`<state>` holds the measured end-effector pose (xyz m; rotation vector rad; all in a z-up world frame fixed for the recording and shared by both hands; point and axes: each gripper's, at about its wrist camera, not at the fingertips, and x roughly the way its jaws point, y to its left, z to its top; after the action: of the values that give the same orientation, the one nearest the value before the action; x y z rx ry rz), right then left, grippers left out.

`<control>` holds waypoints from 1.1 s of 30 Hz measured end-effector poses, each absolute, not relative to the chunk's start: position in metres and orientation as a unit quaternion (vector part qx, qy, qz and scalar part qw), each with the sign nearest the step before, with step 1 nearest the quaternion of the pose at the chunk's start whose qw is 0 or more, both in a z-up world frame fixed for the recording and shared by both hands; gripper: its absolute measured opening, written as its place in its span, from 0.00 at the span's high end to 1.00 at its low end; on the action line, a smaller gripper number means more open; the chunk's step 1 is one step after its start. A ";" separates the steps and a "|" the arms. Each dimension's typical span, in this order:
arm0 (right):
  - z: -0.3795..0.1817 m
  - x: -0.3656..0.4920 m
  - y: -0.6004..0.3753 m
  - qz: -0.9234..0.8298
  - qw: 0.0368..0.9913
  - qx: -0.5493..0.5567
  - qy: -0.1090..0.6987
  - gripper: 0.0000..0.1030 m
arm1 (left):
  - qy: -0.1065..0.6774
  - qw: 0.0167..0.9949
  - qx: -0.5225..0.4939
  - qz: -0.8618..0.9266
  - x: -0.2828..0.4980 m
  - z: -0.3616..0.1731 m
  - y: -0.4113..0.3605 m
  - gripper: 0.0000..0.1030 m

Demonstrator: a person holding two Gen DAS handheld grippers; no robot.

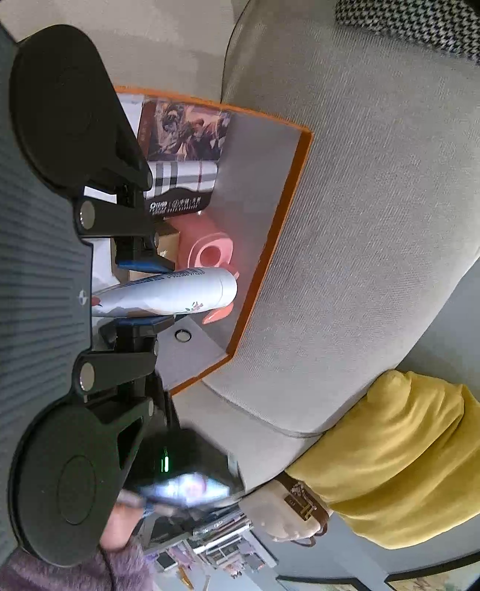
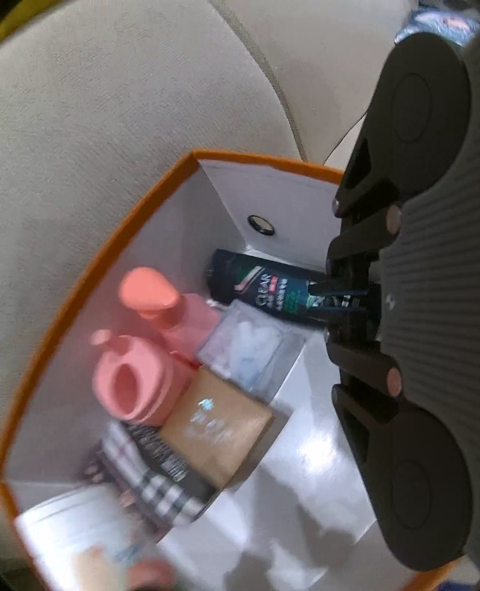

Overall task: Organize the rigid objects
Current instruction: 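Open the right gripper to release the shampoo bottle while the left gripper lowers the lotion bottle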

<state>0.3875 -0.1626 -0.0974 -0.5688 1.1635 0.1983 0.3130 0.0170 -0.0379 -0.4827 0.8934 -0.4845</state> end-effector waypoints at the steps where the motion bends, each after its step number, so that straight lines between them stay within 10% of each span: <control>1: -0.090 0.382 -0.162 0.096 0.799 -0.255 0.536 0.95 | 0.426 0.846 -0.228 -0.224 0.313 -0.038 0.018 0.75; 33: -0.065 0.374 -0.157 0.123 0.835 -0.070 0.532 0.82 | 0.500 0.625 0.342 -0.493 0.339 -0.046 -0.048 0.74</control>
<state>0.3743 -0.1568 -0.0645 -0.1488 1.1263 0.2605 0.3394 -0.0480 -0.0460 0.7853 1.1465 -1.1312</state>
